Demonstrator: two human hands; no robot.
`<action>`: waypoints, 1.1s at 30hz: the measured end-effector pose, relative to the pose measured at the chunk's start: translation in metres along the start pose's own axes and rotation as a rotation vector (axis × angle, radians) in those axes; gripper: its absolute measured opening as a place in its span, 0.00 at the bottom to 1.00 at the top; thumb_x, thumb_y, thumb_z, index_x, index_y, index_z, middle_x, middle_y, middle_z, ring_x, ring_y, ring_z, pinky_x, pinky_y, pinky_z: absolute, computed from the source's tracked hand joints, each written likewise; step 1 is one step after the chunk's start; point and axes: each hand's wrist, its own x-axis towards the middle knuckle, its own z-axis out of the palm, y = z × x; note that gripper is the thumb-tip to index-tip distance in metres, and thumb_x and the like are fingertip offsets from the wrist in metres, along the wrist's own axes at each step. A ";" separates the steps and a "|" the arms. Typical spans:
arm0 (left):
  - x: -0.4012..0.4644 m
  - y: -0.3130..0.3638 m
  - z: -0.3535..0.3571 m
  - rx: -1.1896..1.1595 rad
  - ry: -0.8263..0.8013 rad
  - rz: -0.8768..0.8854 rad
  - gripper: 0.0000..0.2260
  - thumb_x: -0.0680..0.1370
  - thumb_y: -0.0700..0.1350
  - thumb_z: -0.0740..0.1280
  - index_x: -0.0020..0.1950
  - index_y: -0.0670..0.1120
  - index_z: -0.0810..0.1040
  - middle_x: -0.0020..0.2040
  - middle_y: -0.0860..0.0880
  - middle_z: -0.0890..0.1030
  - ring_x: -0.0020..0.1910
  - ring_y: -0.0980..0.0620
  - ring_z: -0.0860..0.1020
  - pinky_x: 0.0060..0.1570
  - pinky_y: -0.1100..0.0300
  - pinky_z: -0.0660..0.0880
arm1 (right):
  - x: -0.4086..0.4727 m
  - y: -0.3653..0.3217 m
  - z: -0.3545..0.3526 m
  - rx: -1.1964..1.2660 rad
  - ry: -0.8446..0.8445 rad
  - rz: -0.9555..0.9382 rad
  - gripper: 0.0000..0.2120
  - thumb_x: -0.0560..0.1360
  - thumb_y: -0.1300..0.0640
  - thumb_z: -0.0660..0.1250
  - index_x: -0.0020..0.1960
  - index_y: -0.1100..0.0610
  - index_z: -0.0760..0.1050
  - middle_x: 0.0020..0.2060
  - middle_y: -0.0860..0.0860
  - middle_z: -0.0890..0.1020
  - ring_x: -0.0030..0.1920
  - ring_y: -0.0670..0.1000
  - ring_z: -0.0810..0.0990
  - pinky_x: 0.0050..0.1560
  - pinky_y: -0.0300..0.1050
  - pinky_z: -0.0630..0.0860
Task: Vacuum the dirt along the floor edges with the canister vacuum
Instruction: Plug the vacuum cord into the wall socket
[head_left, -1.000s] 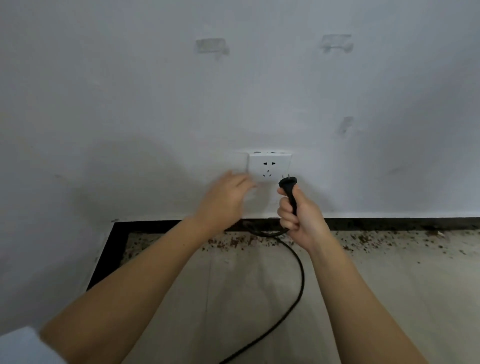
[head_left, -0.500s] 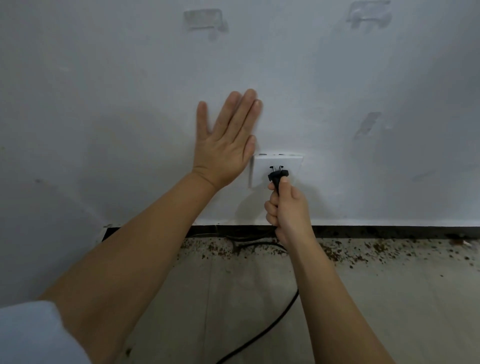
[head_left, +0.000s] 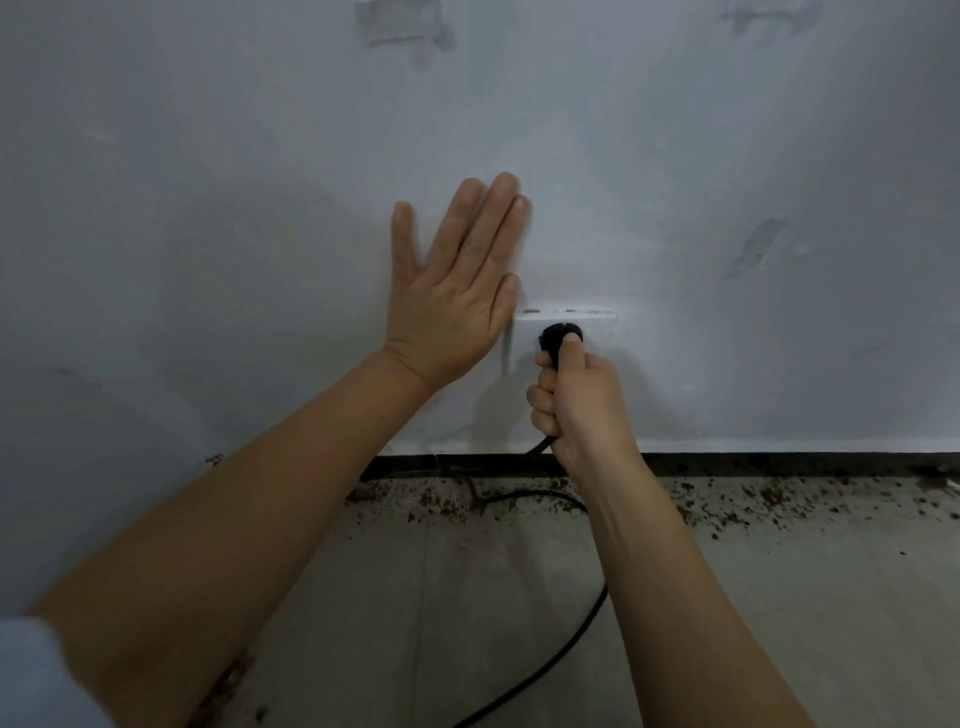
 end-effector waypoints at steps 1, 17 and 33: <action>0.002 0.000 -0.001 0.009 -0.005 0.000 0.30 0.80 0.48 0.50 0.77 0.45 0.37 0.76 0.51 0.31 0.75 0.53 0.33 0.71 0.46 0.30 | 0.000 -0.001 0.000 0.003 -0.008 0.006 0.18 0.84 0.53 0.49 0.40 0.59 0.68 0.17 0.44 0.63 0.16 0.41 0.59 0.16 0.32 0.54; 0.038 0.019 -0.107 -0.530 -0.570 -0.030 0.20 0.80 0.46 0.52 0.70 0.39 0.66 0.68 0.40 0.72 0.68 0.43 0.70 0.68 0.44 0.63 | -0.068 -0.058 -0.057 -0.710 0.059 0.230 0.21 0.82 0.45 0.49 0.59 0.61 0.70 0.51 0.55 0.76 0.51 0.53 0.75 0.55 0.50 0.72; 0.337 0.035 -0.299 -0.911 -1.244 -0.106 0.16 0.83 0.47 0.52 0.69 0.46 0.68 0.63 0.48 0.73 0.63 0.49 0.71 0.54 0.58 0.67 | -0.293 -0.319 -0.087 -1.532 0.017 0.042 0.18 0.82 0.54 0.52 0.71 0.55 0.63 0.67 0.54 0.67 0.66 0.54 0.68 0.62 0.48 0.66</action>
